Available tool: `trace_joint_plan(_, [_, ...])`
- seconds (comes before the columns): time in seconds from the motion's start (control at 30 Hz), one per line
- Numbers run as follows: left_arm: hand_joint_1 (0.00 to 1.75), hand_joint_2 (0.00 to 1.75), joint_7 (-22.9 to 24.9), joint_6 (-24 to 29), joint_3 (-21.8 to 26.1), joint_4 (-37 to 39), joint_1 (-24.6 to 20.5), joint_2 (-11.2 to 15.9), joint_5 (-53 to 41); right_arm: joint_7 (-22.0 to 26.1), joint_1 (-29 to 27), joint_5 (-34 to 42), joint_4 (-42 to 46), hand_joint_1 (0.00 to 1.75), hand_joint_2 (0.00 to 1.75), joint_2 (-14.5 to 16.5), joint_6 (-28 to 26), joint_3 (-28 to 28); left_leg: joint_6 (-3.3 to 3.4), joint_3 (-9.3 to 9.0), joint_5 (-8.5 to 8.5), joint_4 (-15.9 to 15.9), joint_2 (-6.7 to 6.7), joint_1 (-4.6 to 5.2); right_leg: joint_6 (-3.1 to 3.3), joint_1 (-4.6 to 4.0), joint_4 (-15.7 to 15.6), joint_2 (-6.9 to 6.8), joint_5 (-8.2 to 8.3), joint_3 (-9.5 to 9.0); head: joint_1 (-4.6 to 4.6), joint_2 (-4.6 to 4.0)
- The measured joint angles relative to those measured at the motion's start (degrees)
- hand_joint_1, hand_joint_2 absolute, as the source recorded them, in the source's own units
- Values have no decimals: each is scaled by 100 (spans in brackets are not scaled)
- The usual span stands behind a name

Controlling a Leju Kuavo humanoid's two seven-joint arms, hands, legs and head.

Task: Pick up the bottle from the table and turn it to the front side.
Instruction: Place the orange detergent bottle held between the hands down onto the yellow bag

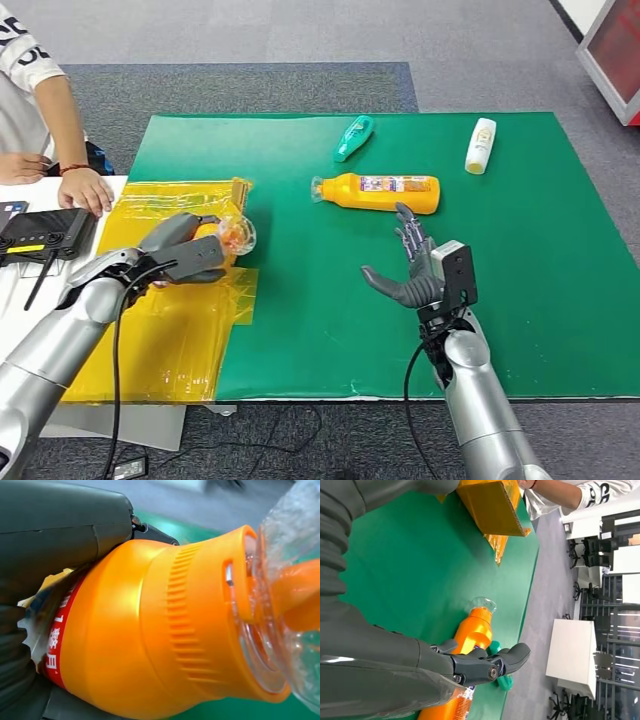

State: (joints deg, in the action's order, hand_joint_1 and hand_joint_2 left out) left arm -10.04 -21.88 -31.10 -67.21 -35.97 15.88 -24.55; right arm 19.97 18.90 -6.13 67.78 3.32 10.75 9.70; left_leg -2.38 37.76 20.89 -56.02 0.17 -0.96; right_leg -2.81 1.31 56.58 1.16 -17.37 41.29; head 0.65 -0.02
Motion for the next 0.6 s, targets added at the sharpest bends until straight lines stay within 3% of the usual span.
trace_joint_plan(0.13, [175,175,-801,-1410,4,-39,87,279,1812,27,123,13,-119,0,175,1,45,41,-1,1,-1,0,1,0,1,0,2,1,0,3,-1,0])
trace_joint_plan(0.2, [175,175,-908,-1762,7,-82,182,422,2446,35,206,37,-194,0,175,4,32,87,-2,-1,0,0,1,-1,3,-1,2,1,-2,3,-1,1])
trace_joint_plan(0.37, [175,175,-757,-1825,14,-103,306,658,3001,30,304,78,-315,0,175,9,-66,205,-2,0,-1,0,-1,-2,4,-2,2,-1,-6,0,0,0])
trace_joint_plan(0.6, [175,175,-688,-1718,10,-111,308,749,3071,25,357,95,-423,0,175,9,-122,288,0,-2,-4,0,-3,-1,1,0,2,-2,-1,-3,1,1])
